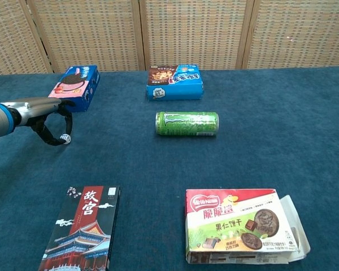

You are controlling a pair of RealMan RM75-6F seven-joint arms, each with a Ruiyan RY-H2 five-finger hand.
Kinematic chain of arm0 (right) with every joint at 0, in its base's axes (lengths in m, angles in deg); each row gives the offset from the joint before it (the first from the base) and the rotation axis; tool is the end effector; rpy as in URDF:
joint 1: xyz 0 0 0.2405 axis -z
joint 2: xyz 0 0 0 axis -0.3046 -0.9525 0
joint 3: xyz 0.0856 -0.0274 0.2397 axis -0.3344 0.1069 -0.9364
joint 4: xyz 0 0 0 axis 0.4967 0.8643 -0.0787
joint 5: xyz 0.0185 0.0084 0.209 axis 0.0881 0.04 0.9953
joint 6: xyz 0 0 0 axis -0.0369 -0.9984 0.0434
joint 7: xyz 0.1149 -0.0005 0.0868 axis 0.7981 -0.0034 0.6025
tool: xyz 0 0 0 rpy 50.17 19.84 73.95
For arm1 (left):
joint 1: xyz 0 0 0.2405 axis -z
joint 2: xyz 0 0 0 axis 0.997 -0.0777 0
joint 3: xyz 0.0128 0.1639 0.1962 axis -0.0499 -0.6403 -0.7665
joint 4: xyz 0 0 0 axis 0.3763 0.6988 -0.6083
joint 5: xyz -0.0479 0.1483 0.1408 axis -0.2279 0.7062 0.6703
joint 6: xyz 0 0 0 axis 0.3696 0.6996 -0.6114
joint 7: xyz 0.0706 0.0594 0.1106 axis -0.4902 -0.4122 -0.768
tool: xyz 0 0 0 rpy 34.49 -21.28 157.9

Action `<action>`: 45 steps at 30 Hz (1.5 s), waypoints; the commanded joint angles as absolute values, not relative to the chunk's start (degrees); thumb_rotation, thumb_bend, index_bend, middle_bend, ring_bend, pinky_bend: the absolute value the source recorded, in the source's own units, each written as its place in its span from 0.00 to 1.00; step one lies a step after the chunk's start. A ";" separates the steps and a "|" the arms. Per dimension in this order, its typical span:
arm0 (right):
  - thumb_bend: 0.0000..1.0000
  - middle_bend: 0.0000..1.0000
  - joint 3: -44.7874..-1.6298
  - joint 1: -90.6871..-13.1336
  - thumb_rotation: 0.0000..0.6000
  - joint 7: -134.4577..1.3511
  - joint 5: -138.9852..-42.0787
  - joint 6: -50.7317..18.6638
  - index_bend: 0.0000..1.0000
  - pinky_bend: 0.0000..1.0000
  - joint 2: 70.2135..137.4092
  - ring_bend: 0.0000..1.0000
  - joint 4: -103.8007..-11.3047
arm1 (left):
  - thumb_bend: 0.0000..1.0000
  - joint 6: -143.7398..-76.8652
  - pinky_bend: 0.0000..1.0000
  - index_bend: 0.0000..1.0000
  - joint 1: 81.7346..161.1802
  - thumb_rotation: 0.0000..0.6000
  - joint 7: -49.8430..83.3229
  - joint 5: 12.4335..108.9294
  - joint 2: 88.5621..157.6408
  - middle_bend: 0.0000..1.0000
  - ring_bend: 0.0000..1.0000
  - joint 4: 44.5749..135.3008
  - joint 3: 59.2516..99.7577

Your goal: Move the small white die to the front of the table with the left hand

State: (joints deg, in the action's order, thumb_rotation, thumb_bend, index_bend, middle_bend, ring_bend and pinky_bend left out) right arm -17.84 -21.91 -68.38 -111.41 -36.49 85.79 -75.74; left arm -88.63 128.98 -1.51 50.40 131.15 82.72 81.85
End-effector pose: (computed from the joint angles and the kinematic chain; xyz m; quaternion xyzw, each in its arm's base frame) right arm -0.3137 -0.1844 0.1581 0.5715 -0.3987 0.3920 0.6006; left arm -0.2343 0.3902 -0.0120 -0.7072 -0.4477 -0.2500 0.4867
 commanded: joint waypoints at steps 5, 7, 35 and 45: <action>0.00 0.00 -17.83 -21.92 1.00 -68.46 -111.44 -36.49 0.04 0.00 85.78 0.00 -75.77 | 0.36 -96.52 0.00 0.52 126.33 1.00 3.54 58.37 120.06 0.00 0.00 99.55 84.77; 0.00 0.00 -17.84 -21.93 1.00 -68.52 -111.45 -36.50 0.04 0.00 85.77 0.00 -75.82 | 0.35 -98.92 0.00 0.52 125.43 1.00 4.53 60.93 116.86 0.00 0.00 104.44 85.49; 0.00 0.00 -17.84 -21.82 1.00 -68.72 -111.37 -36.64 0.05 0.00 85.77 0.00 -75.93 | 0.07 -106.10 0.00 0.00 120.63 1.00 9.98 68.17 100.27 0.00 0.00 123.66 85.60; 0.00 0.00 -17.85 -21.78 1.00 -68.82 -111.47 -36.81 0.05 0.00 85.78 0.00 -75.94 | 0.00 -119.39 0.00 0.00 107.89 1.00 18.20 76.04 100.61 0.00 0.00 114.87 77.52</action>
State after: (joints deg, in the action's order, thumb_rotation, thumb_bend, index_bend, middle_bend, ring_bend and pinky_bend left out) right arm -17.82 -21.81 -68.77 -111.45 -36.72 85.77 -75.91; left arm -116.96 111.18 15.18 75.50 100.32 117.81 79.94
